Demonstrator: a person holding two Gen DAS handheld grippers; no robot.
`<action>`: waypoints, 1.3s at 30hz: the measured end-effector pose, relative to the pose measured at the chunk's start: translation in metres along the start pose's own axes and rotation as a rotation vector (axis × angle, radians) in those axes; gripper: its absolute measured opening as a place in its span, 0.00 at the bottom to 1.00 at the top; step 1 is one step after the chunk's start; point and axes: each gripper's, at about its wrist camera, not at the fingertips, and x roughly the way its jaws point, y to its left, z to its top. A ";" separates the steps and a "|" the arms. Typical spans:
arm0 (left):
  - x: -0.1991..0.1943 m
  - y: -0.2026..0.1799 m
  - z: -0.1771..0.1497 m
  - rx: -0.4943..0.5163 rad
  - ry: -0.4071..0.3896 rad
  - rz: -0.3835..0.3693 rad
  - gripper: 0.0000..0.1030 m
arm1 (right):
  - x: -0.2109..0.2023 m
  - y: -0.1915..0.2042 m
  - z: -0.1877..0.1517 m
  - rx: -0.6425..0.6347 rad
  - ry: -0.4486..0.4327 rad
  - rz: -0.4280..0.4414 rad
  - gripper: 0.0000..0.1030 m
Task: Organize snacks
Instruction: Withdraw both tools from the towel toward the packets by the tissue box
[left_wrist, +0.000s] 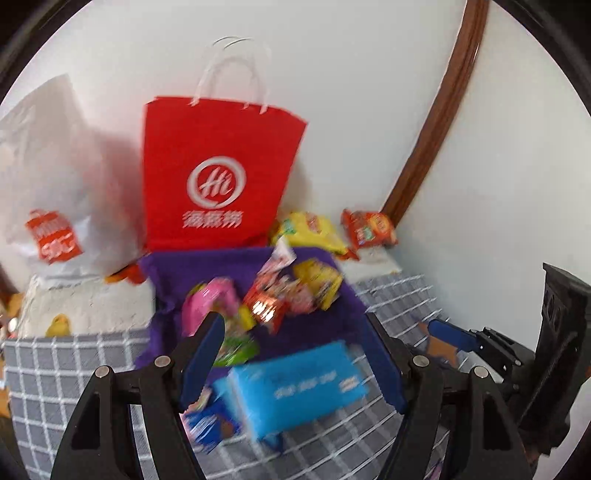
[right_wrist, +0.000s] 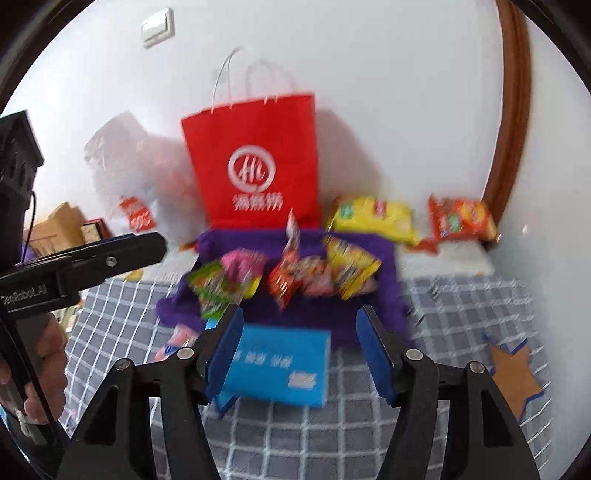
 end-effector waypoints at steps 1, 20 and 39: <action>-0.001 0.006 -0.005 -0.006 0.005 0.014 0.71 | 0.003 0.002 -0.005 0.004 0.013 0.005 0.61; 0.019 0.102 -0.101 -0.115 0.157 0.235 0.70 | 0.040 0.049 -0.077 -0.018 0.133 0.118 0.51; 0.119 0.099 -0.095 -0.070 0.287 0.232 0.58 | 0.072 0.031 -0.082 0.009 0.194 0.157 0.51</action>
